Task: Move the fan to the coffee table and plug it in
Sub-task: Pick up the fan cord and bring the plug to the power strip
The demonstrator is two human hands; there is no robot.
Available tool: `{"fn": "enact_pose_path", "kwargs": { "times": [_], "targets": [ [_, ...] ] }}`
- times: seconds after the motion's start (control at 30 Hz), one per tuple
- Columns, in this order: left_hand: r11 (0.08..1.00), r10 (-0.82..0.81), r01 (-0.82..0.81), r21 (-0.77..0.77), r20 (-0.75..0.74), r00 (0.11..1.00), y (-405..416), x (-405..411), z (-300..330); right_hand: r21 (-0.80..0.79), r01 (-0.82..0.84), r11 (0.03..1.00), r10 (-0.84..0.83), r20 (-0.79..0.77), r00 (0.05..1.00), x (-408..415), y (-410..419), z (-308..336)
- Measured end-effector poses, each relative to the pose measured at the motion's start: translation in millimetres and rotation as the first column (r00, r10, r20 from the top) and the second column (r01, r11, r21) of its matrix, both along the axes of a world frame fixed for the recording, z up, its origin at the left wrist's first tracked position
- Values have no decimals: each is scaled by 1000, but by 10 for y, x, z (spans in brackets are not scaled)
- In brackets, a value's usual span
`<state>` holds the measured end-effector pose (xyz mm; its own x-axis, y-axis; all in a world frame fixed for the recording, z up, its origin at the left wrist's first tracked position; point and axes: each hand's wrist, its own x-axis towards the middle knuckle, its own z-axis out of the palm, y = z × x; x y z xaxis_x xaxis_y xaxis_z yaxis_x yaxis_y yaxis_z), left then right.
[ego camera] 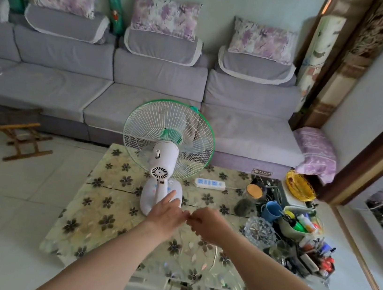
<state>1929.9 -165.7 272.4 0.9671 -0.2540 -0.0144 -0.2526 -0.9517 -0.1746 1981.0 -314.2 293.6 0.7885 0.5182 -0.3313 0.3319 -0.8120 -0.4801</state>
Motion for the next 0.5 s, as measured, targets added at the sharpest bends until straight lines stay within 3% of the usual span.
{"fn": "enact_pose_path", "kwargs": {
  "times": [0.1,0.2,0.27,0.37,0.5],
  "targets": [
    [991,102,-102,85,-4,995,79,8,93,-88,-88,992,89,16,996,59,-122,167],
    [956,262,-254,144,-36,964,158,-9,198,-56,-77,995,74,-53,996,141,-265,268],
    [971,228,-224,87,-36,973,84,11,307,-37,-54,998,54,8,999,176,-276,345],
    [989,71,-64,-131,51,996,-184,69,499,-72,-84,994,93,134,987,181,-174,489],
    [993,109,-104,-48,120,987,-237,110,657,-149,-64,987,100,251,963,204,-226,667]
  ]
}}
